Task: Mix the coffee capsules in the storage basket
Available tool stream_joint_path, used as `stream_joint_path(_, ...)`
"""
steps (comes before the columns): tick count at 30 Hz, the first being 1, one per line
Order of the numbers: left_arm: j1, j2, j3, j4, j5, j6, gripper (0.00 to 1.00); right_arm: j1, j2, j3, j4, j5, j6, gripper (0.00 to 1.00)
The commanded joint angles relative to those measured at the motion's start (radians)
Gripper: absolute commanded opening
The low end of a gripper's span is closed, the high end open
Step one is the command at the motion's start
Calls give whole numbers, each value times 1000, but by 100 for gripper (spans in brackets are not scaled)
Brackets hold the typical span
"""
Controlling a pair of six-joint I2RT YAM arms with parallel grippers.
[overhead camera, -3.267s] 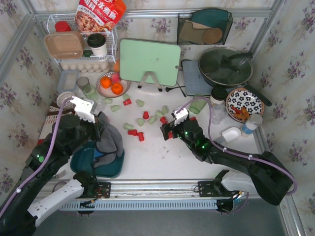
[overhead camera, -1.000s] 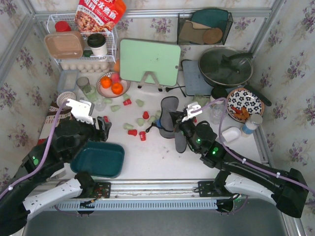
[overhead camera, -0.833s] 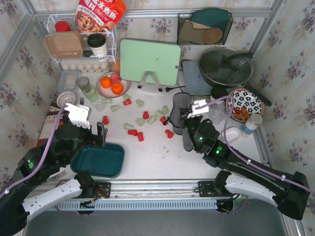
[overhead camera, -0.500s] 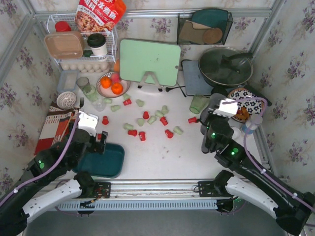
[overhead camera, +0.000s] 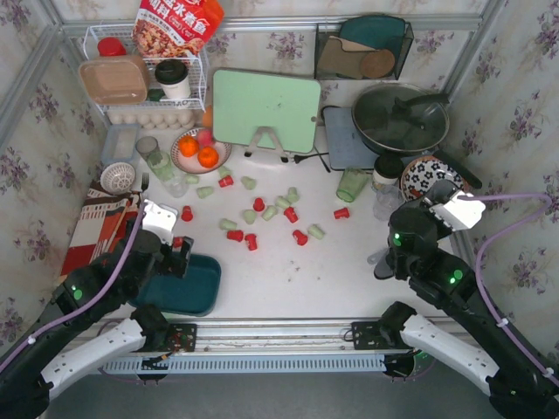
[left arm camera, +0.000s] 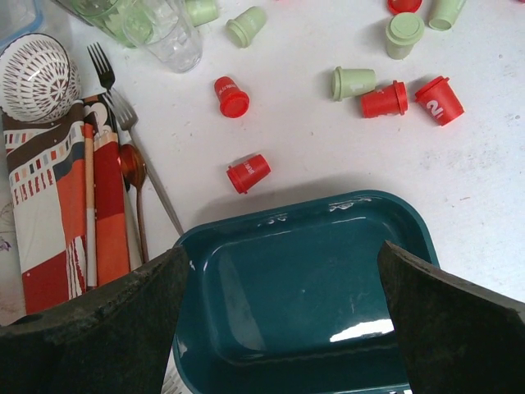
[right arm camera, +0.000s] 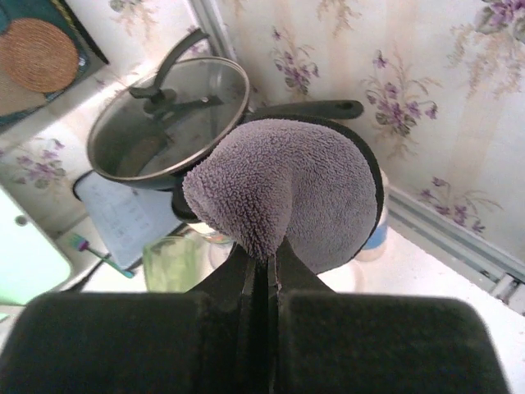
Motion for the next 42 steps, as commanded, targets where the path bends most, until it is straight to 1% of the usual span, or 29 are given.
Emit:
stream_joint_path(1,4,-20,-2,8,9,12,99,-32,-27,-36,-165,28,132,0)
stream_joint_path(3,4,-28,-4,9,11,11,99,-80,-43,-72,-172,-5,151,0)
stream_joint_path(5,4,-32,-4,9,11,11,99,-162,-48,-112,-160,-72,159,0)
stream_joint_path(8,4,-34,-6,10,10,10,99,-340,-24,-190,-121,-208,153,0)
stream_joint_path(9,4,-33,-5,12,10,10,99,-425,-13,-221,-111,-254,163,0)
stream_joint_path(13,6,-30,-5,7,9,8,99,-679,14,-343,4,-466,166,0)
stream_joint_path(14,6,-30,-6,8,10,8,99,-708,23,-371,36,-490,181,0)
stream_joint_path(17,6,-31,-5,9,9,7,99,-724,48,-396,58,-514,268,1)
stream_joint_path(20,6,-33,-7,10,12,10,99,-733,108,-391,46,-495,348,3)
stream_joint_path(21,6,-34,-7,11,13,9,99,-735,123,-386,31,-490,374,5)
stream_joint_path(22,6,-34,-7,9,14,9,99,-736,140,-383,18,-488,398,11)
stream_joint_path(24,6,-37,-9,9,16,11,99,-736,161,-377,-8,-481,446,25)
stream_joint_path(27,6,-44,-10,10,13,11,99,-736,175,-371,-44,-455,475,45)
stream_joint_path(32,6,-50,-12,13,13,11,99,-737,140,-339,-89,-404,459,84)
stream_joint_path(34,6,-47,-12,16,14,12,99,-736,114,-323,-86,-385,405,97)
stream_joint_path(35,7,-46,-13,15,14,11,99,-736,96,-316,-65,-382,358,100)
stream_joint_path(38,7,-43,-13,16,16,14,99,-736,19,-302,45,-397,179,100)
stream_joint_path(42,11,-38,-13,18,16,14,99,-736,-64,-249,200,-498,-29,100)
